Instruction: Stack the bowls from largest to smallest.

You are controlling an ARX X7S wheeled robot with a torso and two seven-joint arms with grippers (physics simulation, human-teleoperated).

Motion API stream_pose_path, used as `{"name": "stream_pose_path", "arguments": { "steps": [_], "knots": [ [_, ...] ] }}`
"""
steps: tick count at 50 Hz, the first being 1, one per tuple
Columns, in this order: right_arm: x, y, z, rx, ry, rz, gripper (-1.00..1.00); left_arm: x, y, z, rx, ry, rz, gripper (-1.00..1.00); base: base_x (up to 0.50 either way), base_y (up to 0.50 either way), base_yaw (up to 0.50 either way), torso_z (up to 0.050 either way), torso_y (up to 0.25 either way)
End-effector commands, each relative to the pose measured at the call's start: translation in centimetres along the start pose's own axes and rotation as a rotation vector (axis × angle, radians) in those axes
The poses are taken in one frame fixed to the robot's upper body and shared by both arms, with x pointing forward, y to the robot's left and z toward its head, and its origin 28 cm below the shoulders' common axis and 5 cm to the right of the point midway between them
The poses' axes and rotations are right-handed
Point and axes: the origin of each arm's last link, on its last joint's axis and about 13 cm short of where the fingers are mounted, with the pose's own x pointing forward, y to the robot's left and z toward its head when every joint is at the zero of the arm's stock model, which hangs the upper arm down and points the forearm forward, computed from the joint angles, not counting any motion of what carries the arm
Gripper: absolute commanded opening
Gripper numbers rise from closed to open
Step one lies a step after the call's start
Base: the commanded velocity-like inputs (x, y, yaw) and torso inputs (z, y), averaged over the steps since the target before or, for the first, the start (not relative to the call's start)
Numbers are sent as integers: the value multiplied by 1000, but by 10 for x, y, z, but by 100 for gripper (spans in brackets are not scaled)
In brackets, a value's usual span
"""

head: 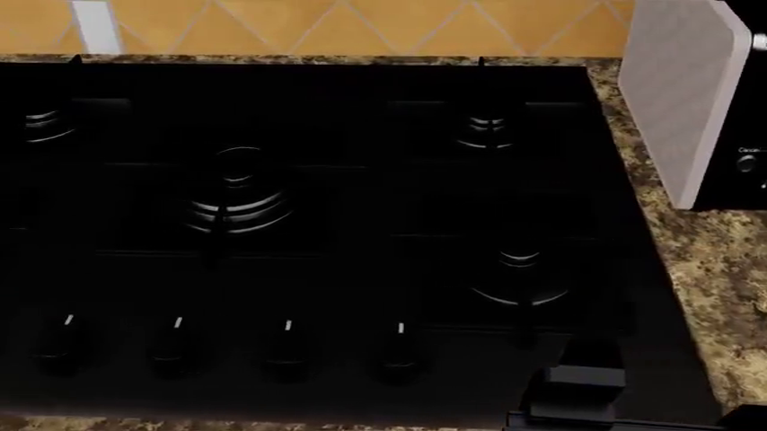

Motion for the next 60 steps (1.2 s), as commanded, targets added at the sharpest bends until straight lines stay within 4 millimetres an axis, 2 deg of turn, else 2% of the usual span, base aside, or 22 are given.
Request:
{"name": "stream_pose_path", "arguments": {
  "steps": [1,60],
  "knots": [
    [2,2,2,13,-37,36,100,0,1,0,-3,-22,0,100,0,500,0,0,0],
    [1,2,4,17,-48,38,100,0,0,0,3,-20,-2,100,0,500,0,0,0]
  ]
}}
